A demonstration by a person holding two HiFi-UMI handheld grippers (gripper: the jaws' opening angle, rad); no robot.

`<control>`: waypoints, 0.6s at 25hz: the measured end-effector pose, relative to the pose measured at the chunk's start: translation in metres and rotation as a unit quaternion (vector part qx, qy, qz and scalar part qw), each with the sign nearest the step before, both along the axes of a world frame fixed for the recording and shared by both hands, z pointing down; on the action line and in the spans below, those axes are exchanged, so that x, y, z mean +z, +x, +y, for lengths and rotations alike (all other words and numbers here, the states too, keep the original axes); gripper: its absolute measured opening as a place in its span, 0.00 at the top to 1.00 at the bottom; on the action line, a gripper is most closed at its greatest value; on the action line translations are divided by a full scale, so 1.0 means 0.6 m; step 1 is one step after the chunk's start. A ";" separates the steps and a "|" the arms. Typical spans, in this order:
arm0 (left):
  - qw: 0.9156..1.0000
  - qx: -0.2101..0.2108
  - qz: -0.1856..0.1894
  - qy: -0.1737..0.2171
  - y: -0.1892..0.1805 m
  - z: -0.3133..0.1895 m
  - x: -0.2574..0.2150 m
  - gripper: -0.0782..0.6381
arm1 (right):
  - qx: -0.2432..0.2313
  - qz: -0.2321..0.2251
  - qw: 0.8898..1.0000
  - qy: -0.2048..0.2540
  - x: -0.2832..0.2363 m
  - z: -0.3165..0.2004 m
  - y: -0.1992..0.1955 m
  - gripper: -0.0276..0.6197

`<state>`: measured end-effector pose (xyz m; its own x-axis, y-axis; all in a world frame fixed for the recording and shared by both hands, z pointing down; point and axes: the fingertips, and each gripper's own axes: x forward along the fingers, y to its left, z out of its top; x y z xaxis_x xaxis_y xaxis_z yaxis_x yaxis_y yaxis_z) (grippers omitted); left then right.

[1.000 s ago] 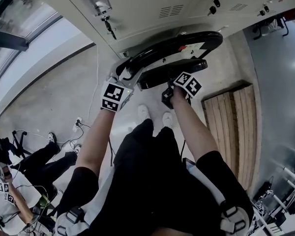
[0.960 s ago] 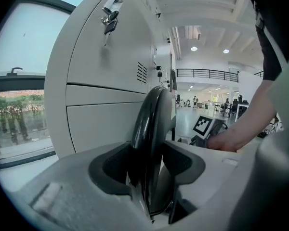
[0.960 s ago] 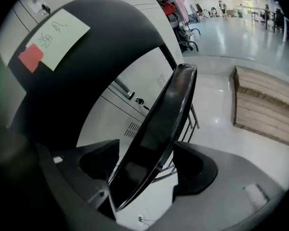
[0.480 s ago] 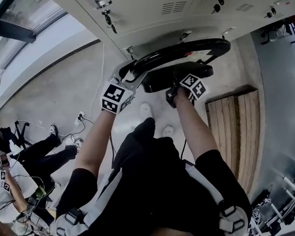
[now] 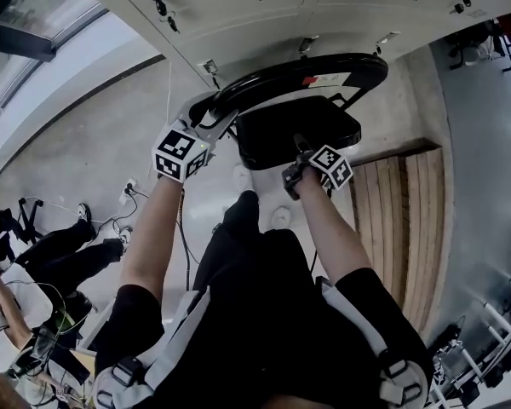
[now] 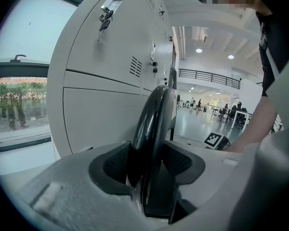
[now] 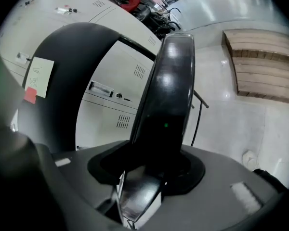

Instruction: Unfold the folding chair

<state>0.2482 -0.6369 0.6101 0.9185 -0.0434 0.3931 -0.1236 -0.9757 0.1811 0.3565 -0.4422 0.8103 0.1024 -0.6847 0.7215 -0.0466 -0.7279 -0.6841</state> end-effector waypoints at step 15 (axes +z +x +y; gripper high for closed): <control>1.000 -0.021 0.018 -0.007 -0.010 0.023 0.024 0.61 | -0.015 -0.038 0.999 0.025 0.059 0.117 -0.045 0.61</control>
<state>0.2420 -0.6231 0.6244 0.9294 -0.0758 0.3613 -0.1569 -0.9670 0.2006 0.3295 -0.3717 0.8455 0.0275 -0.7223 0.6911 -0.0147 -0.6916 -0.7222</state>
